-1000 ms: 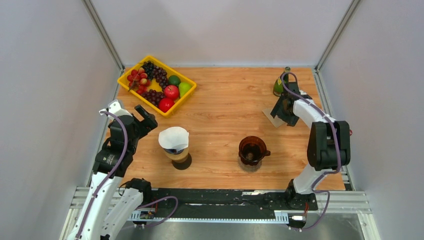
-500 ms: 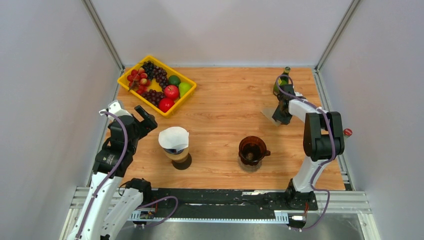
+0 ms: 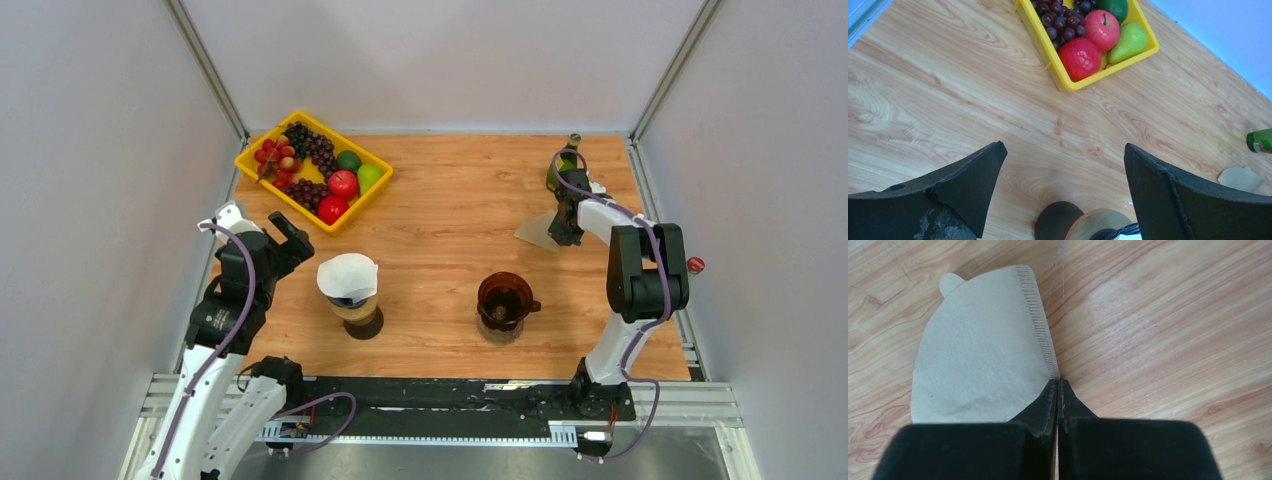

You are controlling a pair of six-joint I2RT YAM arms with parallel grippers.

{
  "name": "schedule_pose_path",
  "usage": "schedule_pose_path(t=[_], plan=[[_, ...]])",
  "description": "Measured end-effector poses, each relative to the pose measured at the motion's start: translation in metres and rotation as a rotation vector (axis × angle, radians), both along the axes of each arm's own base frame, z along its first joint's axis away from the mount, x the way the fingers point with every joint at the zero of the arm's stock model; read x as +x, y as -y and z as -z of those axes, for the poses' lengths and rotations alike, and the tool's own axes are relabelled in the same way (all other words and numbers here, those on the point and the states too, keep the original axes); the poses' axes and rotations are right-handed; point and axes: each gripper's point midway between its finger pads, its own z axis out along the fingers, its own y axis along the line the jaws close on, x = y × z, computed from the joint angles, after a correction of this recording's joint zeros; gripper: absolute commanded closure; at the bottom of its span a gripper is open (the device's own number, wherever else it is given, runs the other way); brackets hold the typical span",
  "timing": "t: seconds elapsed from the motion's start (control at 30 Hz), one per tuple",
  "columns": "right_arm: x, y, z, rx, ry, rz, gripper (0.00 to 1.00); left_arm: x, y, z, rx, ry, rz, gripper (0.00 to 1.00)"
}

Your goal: Place the coffee filter in the dripper

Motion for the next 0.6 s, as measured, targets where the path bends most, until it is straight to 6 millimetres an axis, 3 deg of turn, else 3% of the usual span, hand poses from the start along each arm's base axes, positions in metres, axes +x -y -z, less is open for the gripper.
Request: schedule_pose_path(t=[0.23, 0.33, 0.47, 0.5, 0.53, 0.57, 0.6], plan=[[-0.006, 0.000, -0.008, -0.043, 0.008, -0.053, 1.00, -0.001, -0.002, -0.001, 0.004, 0.006, -0.010, 0.00], [-0.008, -0.004, -0.033, -0.065, 0.069, -0.101, 1.00, -0.001, -0.003, -0.002, 0.002, 0.008, -0.013, 0.00], [-0.002, -0.009, -0.083, -0.070, 0.223, -0.143, 1.00, -0.001, -0.003, -0.002, 0.001, 0.009, -0.014, 0.00], [-0.001, -0.010, -0.094, -0.068, 0.258, -0.153, 0.94, -0.001, -0.003, -0.002, 0.001, 0.009, -0.014, 0.00], [-0.002, -0.011, -0.103, -0.067, 0.286, -0.164, 0.77, -0.001, -0.003, -0.002, 0.001, 0.009, -0.014, 0.00], [-0.001, -0.013, -0.111, -0.065, 0.310, -0.180, 0.53, -0.001, -0.003, -0.002, 0.001, 0.009, -0.014, 0.00], [-0.001, -0.014, -0.114, -0.063, 0.320, -0.195, 0.41, -0.001, -0.003, -0.002, 0.001, 0.009, -0.014, 0.00]])
